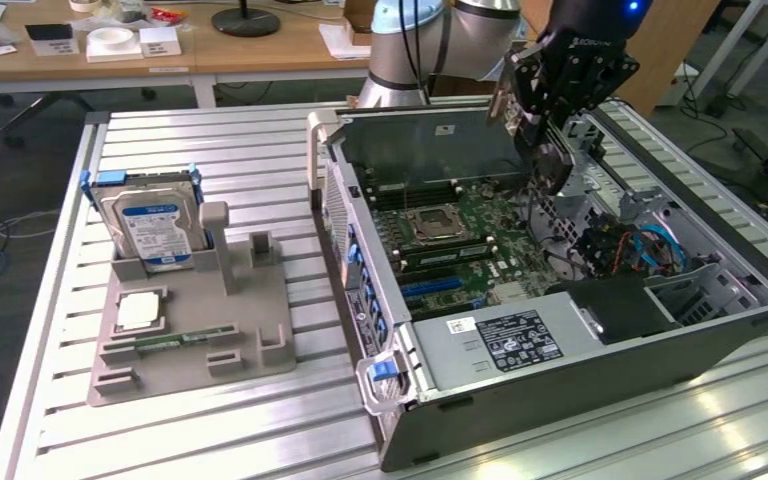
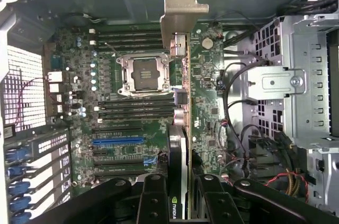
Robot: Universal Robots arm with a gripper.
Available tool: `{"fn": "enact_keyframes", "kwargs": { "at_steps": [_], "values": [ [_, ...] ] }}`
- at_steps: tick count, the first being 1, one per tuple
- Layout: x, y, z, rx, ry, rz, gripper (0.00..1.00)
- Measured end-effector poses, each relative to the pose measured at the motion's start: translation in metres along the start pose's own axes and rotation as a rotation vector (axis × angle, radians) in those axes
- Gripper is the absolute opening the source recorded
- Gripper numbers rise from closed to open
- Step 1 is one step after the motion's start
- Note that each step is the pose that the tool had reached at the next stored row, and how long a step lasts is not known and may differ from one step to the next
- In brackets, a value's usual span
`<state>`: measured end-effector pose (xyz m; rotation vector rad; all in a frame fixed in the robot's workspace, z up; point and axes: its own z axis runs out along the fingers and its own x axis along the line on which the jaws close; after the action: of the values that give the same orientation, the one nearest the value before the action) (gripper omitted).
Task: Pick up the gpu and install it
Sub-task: 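Pick up the gpu and move the gpu toward the slot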
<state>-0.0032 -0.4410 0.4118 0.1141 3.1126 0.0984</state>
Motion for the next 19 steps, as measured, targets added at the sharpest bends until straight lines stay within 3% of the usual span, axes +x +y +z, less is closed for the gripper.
{"fn": "enact_keyframes", "kwargs": {
  "at_steps": [19],
  "values": [
    [-0.019, 0.0014, 0.0006, 0.0, 0.0, 0.0, 0.27]
  ]
}}
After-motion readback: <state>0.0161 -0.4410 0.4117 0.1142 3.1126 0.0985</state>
